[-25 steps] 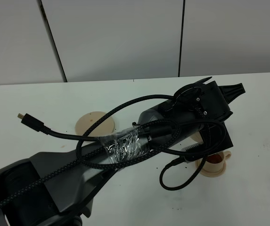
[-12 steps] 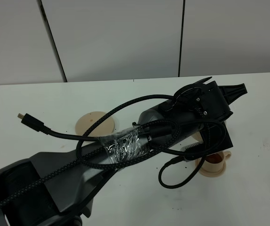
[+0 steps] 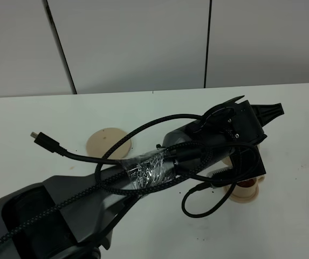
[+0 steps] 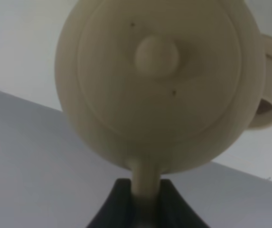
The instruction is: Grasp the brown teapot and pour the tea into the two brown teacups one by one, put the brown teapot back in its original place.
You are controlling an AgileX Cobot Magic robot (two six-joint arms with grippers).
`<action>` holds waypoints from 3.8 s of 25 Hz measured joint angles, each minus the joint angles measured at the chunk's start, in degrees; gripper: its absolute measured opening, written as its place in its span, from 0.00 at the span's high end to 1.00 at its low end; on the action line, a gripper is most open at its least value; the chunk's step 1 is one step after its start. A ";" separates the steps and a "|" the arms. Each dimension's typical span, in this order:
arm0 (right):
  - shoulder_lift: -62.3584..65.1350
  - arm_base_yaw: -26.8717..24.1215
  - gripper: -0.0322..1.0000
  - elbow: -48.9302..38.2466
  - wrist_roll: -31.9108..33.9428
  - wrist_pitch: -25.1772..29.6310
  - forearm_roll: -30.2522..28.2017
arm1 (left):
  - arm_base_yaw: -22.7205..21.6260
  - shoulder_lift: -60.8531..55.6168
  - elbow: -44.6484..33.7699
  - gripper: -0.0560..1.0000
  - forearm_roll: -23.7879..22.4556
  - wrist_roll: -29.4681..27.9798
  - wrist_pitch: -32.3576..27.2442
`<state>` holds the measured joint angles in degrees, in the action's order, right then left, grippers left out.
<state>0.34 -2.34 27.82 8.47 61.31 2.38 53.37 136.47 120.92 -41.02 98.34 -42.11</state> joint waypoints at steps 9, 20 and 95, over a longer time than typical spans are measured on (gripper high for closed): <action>0.00 0.00 0.60 0.00 0.00 0.00 0.00 | 0.00 0.00 0.00 0.79 -0.10 0.00 0.70; 0.00 0.00 0.60 0.00 0.00 0.00 0.00 | 0.00 0.00 0.00 0.79 -0.32 0.23 0.77; 0.00 0.00 0.60 0.00 0.00 0.00 0.00 | -1.08 -0.10 0.00 0.79 4.09 -2.50 -0.76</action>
<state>0.34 -2.34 27.82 8.47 61.31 2.38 52.28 136.38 120.92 -36.93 95.84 -42.87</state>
